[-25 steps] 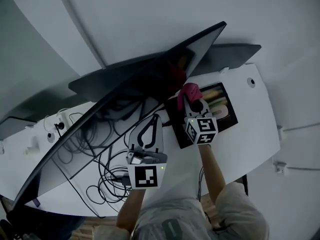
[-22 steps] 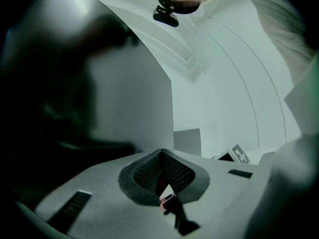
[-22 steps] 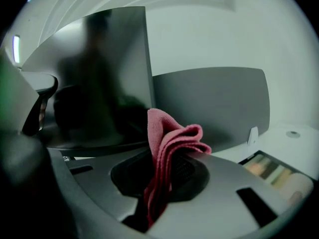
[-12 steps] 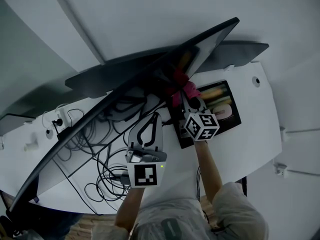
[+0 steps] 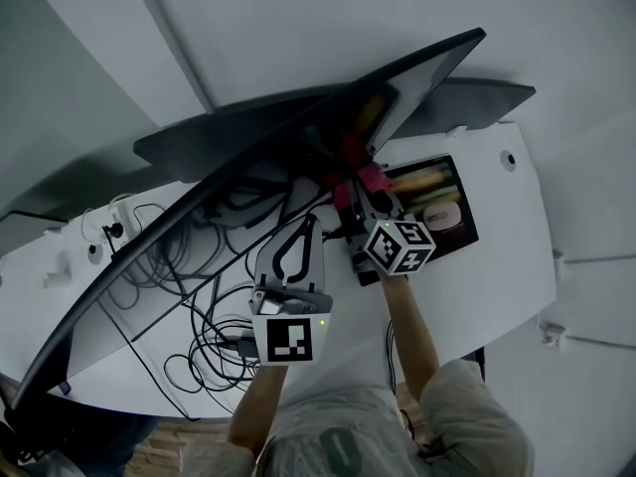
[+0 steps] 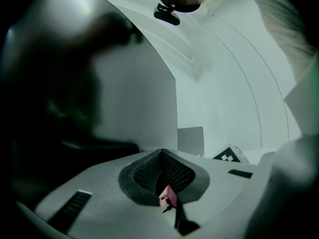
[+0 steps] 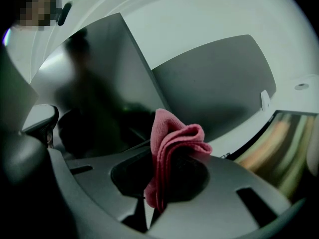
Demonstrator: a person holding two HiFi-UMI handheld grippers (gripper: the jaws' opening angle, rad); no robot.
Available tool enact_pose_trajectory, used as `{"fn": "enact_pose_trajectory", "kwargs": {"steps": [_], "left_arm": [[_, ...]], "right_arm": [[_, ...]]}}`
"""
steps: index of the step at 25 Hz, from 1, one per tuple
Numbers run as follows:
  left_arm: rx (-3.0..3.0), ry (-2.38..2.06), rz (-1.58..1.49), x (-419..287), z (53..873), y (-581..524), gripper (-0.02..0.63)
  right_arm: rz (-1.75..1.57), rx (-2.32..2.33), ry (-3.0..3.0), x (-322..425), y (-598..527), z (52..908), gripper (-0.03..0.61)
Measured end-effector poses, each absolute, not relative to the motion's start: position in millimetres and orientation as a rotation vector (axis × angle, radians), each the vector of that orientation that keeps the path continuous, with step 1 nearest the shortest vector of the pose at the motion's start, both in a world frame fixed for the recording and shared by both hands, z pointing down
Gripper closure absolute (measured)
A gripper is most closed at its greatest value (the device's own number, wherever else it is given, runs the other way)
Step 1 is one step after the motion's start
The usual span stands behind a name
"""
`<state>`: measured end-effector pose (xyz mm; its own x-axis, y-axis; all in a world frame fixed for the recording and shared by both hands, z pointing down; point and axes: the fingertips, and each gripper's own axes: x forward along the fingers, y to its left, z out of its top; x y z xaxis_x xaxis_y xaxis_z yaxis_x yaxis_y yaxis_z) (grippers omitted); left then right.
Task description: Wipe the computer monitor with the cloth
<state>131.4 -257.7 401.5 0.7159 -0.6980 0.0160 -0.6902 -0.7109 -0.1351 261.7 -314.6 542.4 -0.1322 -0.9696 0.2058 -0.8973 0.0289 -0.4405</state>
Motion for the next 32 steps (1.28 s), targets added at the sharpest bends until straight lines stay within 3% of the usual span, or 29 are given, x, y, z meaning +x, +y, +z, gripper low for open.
{"fn": "enact_pose_trajectory", "kwargs": {"steps": [14,32], "left_arm": [[-2.704,1.345,-0.034,18,386,-221,0.598],[-2.630,1.608,-0.058,-143,402,-161,0.598]], "right_arm": [[-0.819,-1.799,2.135,179,-290,545,0.525],[-0.881,-1.616,2.267,6,-246,550,0.525]]}}
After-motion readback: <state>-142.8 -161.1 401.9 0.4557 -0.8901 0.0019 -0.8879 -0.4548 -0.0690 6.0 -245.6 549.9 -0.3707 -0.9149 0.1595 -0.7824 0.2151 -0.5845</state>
